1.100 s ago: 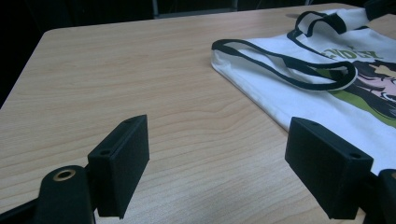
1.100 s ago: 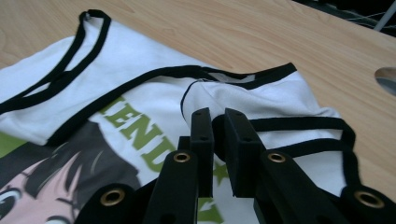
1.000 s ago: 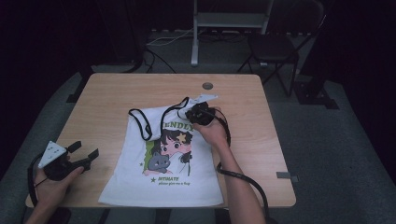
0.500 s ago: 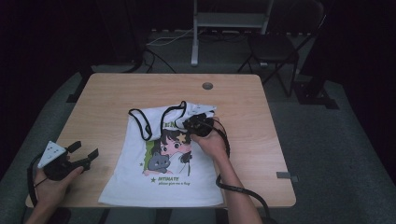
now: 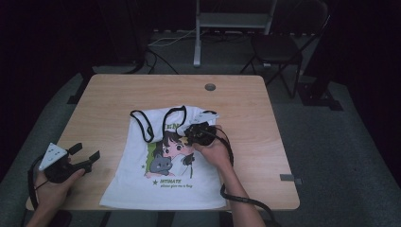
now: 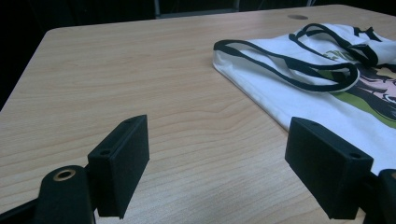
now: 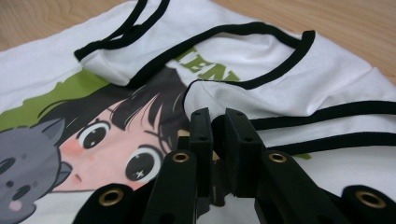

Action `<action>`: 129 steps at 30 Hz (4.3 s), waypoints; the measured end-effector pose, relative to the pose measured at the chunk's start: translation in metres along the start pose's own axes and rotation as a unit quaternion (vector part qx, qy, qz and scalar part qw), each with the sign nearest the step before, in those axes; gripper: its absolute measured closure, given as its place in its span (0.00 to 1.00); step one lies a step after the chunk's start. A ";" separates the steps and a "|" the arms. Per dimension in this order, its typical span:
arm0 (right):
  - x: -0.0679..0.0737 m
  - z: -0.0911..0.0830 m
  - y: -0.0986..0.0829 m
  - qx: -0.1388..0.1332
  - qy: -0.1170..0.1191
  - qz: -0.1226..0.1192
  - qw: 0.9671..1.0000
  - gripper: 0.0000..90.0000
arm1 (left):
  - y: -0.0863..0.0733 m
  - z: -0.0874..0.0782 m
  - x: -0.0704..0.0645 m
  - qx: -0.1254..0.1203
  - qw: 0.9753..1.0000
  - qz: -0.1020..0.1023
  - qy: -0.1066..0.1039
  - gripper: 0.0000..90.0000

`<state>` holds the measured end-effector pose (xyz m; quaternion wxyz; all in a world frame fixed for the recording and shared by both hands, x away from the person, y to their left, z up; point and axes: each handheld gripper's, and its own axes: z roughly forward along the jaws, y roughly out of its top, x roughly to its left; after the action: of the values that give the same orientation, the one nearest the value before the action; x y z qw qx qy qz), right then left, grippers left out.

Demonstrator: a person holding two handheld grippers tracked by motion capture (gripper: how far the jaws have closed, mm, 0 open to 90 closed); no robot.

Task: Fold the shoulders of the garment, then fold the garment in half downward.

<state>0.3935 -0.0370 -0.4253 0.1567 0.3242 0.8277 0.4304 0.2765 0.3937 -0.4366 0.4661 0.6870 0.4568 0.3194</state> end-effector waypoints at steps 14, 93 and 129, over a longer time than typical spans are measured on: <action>0.010 -0.004 -0.007 0.013 0.013 -0.020 1.000 0.91 | 0.000 0.000 0.000 0.000 1.000 0.002 0.000 0.24; -0.052 -0.126 -0.082 -0.049 -0.135 0.142 0.979 0.15 | 0.023 0.033 -0.002 0.007 1.000 -0.006 -0.010 0.24; -0.055 -0.123 -0.077 -0.061 -0.132 0.144 0.979 0.15 | 0.030 0.055 -0.008 0.009 1.000 -0.007 -0.022 0.24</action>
<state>0.3365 -0.1813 -0.4180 0.2208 0.4841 0.7161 0.4517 0.3306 0.3627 -0.4282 0.4724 0.6949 0.4539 0.2966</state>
